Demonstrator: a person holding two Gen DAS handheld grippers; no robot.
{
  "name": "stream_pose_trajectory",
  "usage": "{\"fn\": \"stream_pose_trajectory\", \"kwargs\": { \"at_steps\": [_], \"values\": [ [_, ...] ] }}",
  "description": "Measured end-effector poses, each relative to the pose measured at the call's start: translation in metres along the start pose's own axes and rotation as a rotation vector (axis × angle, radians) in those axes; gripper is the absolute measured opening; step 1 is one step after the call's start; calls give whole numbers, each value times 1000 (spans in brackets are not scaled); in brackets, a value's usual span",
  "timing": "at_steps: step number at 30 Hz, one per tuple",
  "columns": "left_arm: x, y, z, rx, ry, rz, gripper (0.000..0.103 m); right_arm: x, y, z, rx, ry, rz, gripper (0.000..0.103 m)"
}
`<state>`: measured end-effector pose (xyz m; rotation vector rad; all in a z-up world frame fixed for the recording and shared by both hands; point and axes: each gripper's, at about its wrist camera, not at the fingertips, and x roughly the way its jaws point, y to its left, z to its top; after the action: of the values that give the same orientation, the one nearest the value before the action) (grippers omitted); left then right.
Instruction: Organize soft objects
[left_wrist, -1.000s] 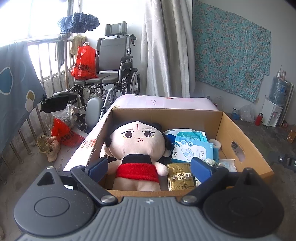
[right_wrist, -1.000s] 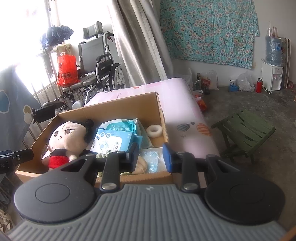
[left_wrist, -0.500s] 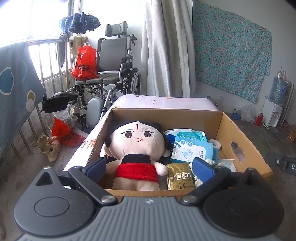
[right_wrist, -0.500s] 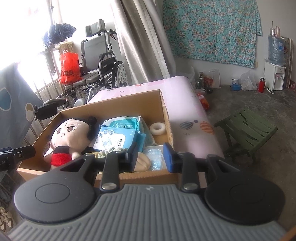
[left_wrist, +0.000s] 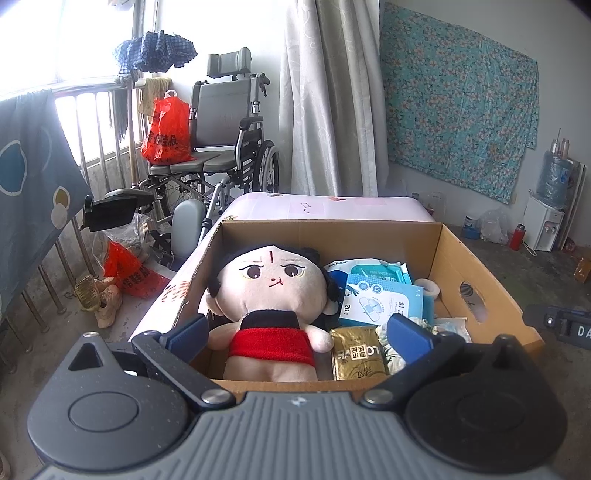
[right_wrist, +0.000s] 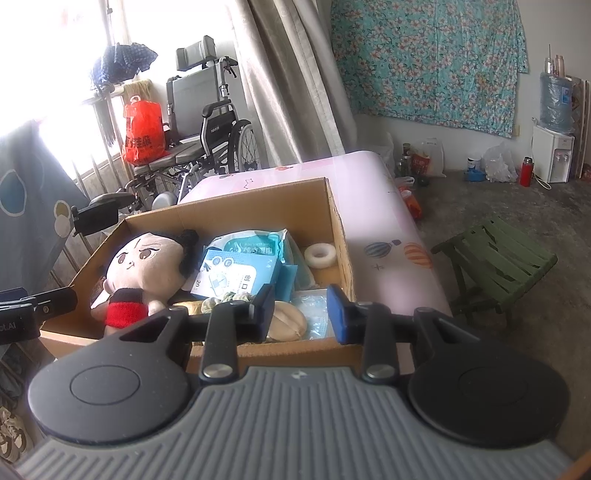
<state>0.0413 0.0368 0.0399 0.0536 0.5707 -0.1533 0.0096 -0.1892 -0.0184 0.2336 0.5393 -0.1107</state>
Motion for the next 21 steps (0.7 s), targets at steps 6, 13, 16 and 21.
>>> {"fn": "stream_pose_trajectory", "kwargs": {
  "at_steps": [6,13,16,21],
  "values": [
    [-2,-1,0,7,-3,-7,103,0,0,0,-3,4,4,31],
    [-4,-2,-1,11,-4,1,103,-1,-1,-1,-2,3,6,31],
    [-5,-1,-1,13,-5,1,103,-1,-1,-1,1,4,5,32],
    [-5,-2,-1,15,-5,-1,103,-1,-1,-1,0,5,8,32]
  ]
}}
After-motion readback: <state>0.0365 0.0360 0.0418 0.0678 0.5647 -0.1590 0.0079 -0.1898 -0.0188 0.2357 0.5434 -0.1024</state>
